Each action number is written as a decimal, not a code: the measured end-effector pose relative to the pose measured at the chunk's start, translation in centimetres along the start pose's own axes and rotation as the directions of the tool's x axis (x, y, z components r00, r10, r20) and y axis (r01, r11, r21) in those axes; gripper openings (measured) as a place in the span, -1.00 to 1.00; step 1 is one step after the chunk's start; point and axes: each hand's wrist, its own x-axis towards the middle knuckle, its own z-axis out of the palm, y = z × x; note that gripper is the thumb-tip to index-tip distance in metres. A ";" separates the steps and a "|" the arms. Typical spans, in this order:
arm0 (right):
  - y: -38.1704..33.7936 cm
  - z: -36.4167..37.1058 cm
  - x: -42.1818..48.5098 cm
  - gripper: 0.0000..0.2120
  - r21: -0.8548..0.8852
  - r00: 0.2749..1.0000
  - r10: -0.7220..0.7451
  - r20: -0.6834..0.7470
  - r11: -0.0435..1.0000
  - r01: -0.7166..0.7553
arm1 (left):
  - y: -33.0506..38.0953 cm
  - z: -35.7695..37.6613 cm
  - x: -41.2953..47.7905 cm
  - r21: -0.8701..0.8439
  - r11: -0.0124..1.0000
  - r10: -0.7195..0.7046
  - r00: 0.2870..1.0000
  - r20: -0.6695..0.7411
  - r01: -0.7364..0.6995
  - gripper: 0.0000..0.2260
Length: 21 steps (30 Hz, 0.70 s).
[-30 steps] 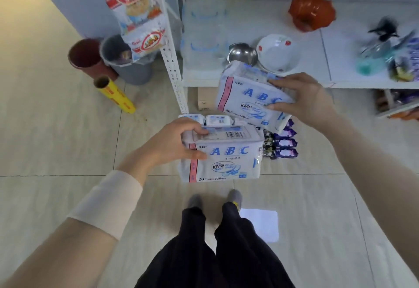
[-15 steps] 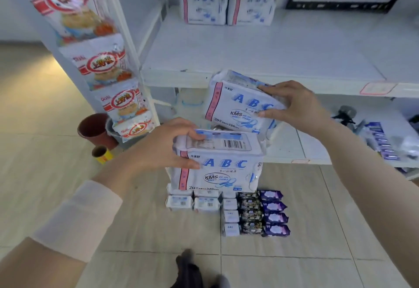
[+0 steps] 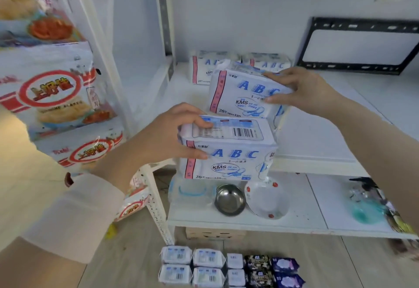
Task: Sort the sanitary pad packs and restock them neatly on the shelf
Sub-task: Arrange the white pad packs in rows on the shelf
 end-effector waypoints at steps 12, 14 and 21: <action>2.3 3.2 13.4 -0.47 -0.041 0.980 -0.124 0.158 0.990 0.132 | -6.9 -0.3 7.9 0.021 0.997 -0.072 0.994 -0.085 0.074 -0.53; 2.9 4.4 14.8 -0.48 -0.042 0.974 -0.118 0.193 0.991 0.129 | -7.4 -0.4 8.7 0.054 0.995 -0.082 0.994 -0.077 0.086 -0.53; 3.7 6.5 17.6 -0.51 -0.015 0.952 -0.124 0.280 0.991 0.134 | -8.2 -1.1 10.5 0.195 0.973 -0.120 0.992 -0.048 0.128 -0.49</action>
